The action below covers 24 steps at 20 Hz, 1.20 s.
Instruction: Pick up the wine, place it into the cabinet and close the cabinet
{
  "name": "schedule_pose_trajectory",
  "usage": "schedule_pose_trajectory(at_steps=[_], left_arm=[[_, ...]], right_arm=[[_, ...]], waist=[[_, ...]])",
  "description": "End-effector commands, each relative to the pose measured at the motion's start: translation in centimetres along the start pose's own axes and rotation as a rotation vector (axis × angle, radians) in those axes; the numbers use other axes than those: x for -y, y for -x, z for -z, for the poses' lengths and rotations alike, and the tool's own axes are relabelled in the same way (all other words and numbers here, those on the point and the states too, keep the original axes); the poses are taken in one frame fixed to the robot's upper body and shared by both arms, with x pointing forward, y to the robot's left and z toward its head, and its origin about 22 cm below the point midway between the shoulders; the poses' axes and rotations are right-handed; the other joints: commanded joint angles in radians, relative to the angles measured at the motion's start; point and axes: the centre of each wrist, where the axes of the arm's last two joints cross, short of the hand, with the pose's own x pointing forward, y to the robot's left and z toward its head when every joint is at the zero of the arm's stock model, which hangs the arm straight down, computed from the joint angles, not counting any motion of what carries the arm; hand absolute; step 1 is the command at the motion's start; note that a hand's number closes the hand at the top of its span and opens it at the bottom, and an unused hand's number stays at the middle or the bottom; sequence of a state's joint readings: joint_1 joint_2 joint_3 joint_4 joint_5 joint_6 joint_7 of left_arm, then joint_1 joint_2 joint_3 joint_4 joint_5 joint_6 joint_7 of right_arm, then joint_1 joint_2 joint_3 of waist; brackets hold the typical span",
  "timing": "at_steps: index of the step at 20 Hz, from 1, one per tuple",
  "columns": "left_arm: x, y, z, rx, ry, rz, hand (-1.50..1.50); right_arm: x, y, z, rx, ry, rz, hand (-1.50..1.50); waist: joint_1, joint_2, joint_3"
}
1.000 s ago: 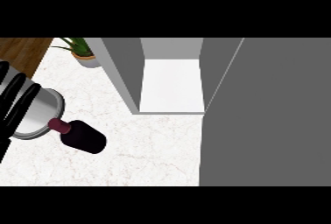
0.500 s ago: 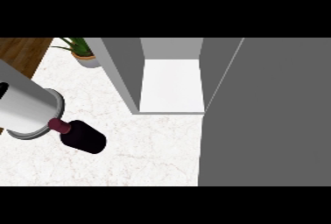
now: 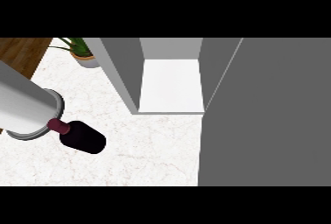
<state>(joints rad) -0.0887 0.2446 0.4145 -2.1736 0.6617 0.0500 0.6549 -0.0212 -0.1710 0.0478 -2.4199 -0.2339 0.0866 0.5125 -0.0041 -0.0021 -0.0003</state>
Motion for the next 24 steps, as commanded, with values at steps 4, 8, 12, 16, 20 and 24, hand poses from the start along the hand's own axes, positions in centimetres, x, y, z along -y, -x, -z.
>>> schedule_pose_trajectory(at_steps=[4, 8, 12, 16, 20, 24], left_arm=[[-2.9, 2.1, 1.9, -0.046, -0.018, -0.021, -1.5], [-5.2, 3.9, 0.3, -0.101, -0.039, -0.021, -1.5], [-3.9, 6.6, 2.2, -0.153, -0.008, -0.009, -1.5], [-5.8, 8.3, 0.9, -0.16, -0.004, 0.0, -1.5], [-6.6, 11.3, 1.2, -0.159, -0.016, -0.016, -1.5], [-7.2, 12.6, 0.6, -0.13, -0.068, 0.021, -1.5]], right_arm=[[-1.9, -3.1, -2.1, 0.057, -0.015, 0.032, -1.5], [-0.7, -2.2, -1.7, 0.056, -0.014, 0.021, -1.5], [-1.2, -3.4, -2.7, 0.04, -0.037, 0.004, -1.5], [1.1, -2.4, -1.6, 0.056, -0.033, 0.011, -1.5], [-0.6, -3.7, -2.5, 0.063, -0.056, 0.008, -1.5], [-0.8, -3.1, -2.5, 0.053, -0.03, 0.02, -1.5]], waist=[[-0.003, 0.001, 0.0], [0.001, 0.001, 0.0], [-0.008, 0.001, 0.0], [-0.001, 0.001, 0.0], [-0.006, 0.001, -0.001], [-0.003, 0.001, 0.0]])
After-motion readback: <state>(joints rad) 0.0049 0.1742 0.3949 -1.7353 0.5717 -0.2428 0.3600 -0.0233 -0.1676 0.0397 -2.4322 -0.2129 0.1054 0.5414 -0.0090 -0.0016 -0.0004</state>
